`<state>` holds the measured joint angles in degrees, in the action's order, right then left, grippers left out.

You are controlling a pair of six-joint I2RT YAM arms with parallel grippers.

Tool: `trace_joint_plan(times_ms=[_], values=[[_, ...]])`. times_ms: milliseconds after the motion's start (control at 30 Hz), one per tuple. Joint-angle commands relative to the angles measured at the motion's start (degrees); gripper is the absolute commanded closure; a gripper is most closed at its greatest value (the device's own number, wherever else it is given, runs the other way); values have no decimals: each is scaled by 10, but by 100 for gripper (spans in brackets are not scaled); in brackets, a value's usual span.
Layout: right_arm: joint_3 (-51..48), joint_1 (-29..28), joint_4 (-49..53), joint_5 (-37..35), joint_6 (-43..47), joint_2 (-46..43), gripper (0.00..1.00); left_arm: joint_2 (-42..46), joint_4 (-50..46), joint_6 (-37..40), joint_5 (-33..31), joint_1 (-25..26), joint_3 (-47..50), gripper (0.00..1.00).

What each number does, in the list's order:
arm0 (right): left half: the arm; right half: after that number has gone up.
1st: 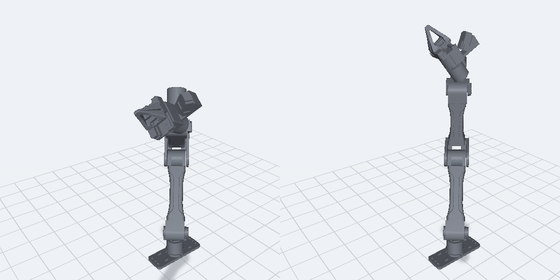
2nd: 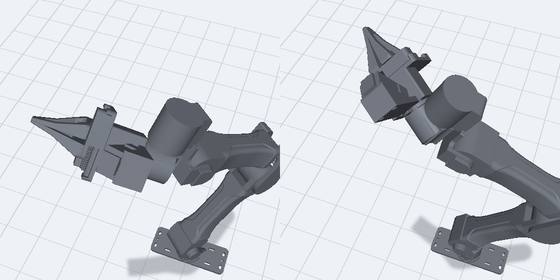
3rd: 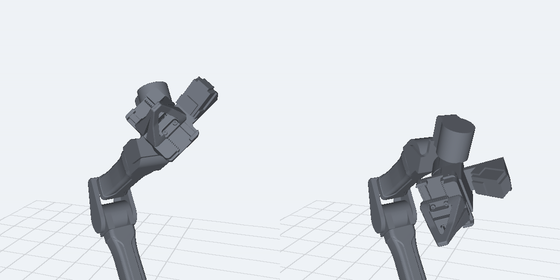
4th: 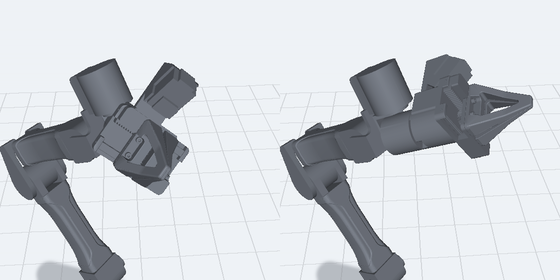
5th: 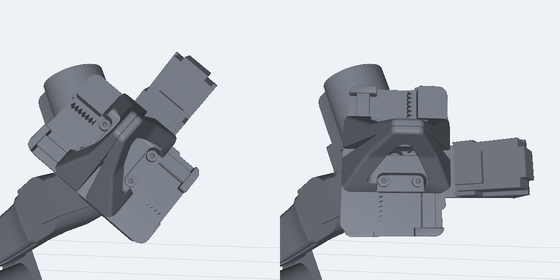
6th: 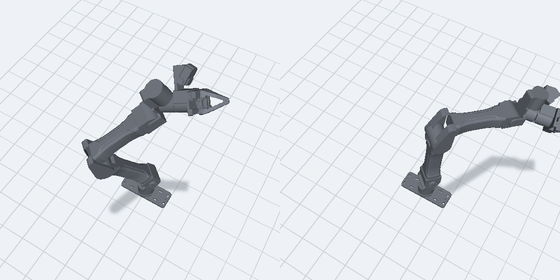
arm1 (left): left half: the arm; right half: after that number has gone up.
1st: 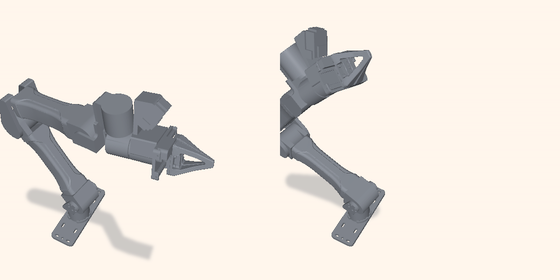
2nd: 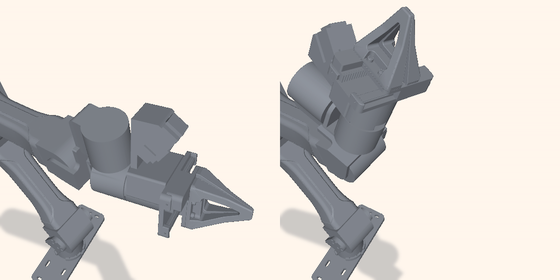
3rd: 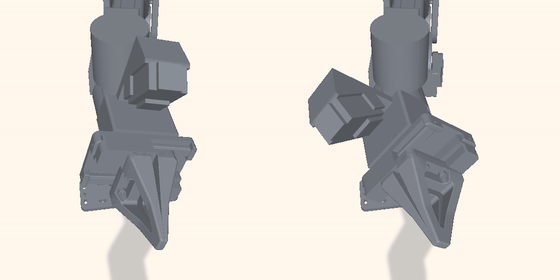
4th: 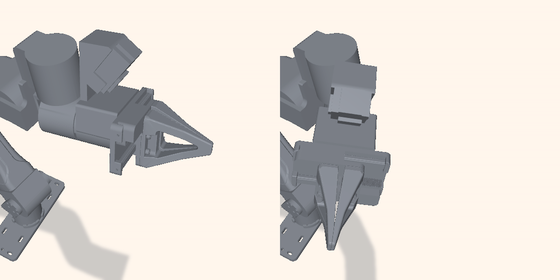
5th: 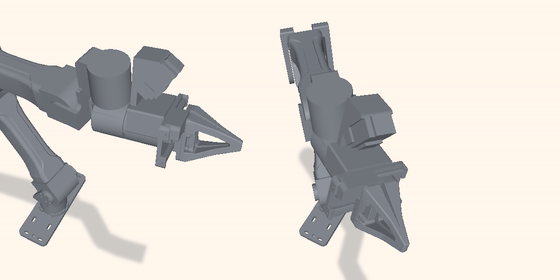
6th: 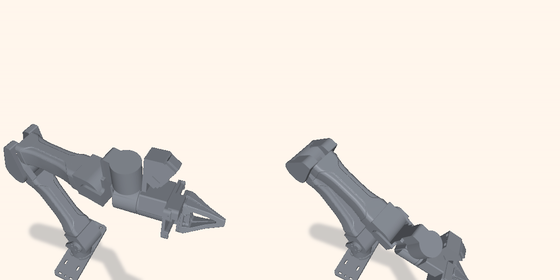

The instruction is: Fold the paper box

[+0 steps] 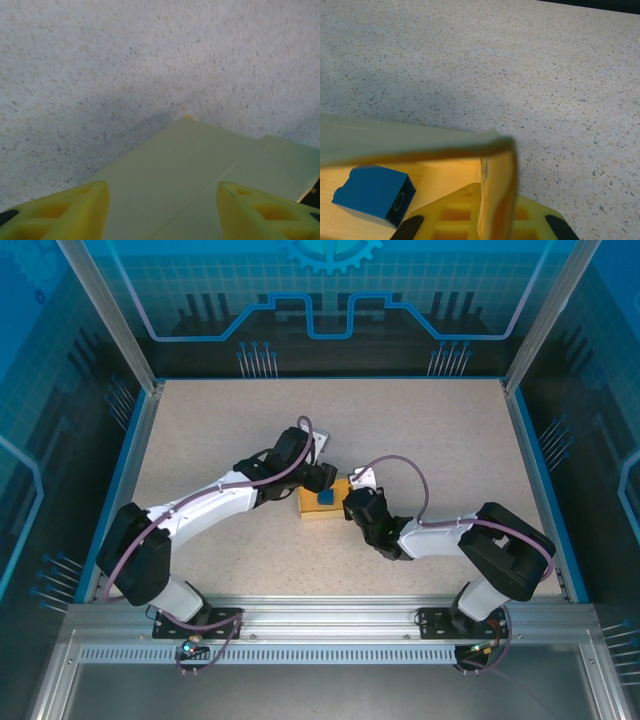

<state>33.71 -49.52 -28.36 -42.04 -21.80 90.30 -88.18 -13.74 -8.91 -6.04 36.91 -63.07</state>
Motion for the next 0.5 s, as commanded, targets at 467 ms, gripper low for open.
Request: trace_joint_plan(times_ms=[467], values=[[-23, -20, 88, -13, 0, -41, 78, -13, 5, -11, 51, -1, 35, 42]])
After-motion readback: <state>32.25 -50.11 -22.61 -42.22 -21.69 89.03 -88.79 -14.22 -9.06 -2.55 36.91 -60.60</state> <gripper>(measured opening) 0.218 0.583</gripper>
